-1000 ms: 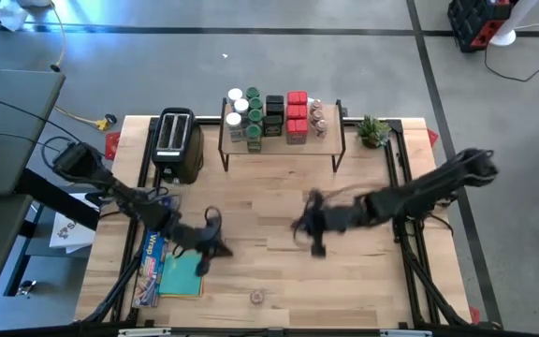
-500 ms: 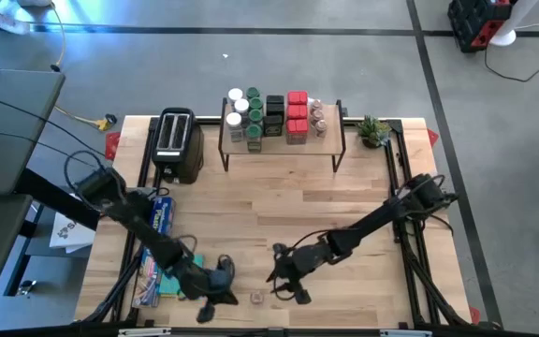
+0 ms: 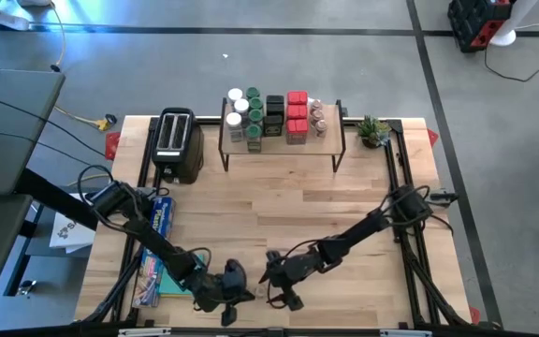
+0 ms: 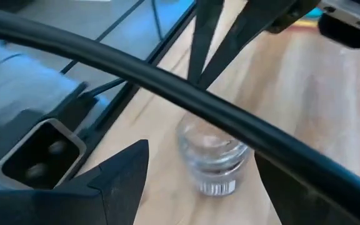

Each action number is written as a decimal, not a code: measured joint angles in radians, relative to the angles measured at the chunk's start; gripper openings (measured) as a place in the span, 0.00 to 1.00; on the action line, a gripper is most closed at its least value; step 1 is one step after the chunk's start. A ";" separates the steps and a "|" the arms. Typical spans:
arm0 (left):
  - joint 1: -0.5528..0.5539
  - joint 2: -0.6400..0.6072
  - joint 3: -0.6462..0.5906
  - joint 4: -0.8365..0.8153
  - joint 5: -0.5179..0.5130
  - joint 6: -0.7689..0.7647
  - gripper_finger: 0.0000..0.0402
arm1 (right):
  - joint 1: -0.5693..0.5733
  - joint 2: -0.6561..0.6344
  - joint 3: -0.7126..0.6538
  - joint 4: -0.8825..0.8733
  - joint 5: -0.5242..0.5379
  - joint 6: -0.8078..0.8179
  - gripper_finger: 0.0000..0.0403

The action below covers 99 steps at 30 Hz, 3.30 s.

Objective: Shelf spices
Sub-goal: Put the transparent seasoning bottle on the shelf aligned with the other transparent seasoning bottle

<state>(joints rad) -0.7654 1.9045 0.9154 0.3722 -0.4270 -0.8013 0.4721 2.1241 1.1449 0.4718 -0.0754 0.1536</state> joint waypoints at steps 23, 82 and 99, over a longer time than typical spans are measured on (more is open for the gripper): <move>-0.015 -0.185 0.001 -0.266 -0.141 -0.025 0.00 | -0.027 -0.037 0.019 -0.064 0.198 -0.034 0.41; 0.021 -0.338 0.000 -0.492 -0.515 0.046 0.00 | -0.897 -0.877 -0.271 -0.627 0.282 -0.238 0.53; 0.039 -0.338 0.000 -0.464 -0.491 0.079 0.00 | -1.126 -0.819 0.055 -0.836 0.223 -0.305 0.45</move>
<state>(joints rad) -0.7262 1.5669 0.9154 -0.0922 -0.9184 -0.7220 -0.6536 1.3050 1.1995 -0.3644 0.1479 -0.1516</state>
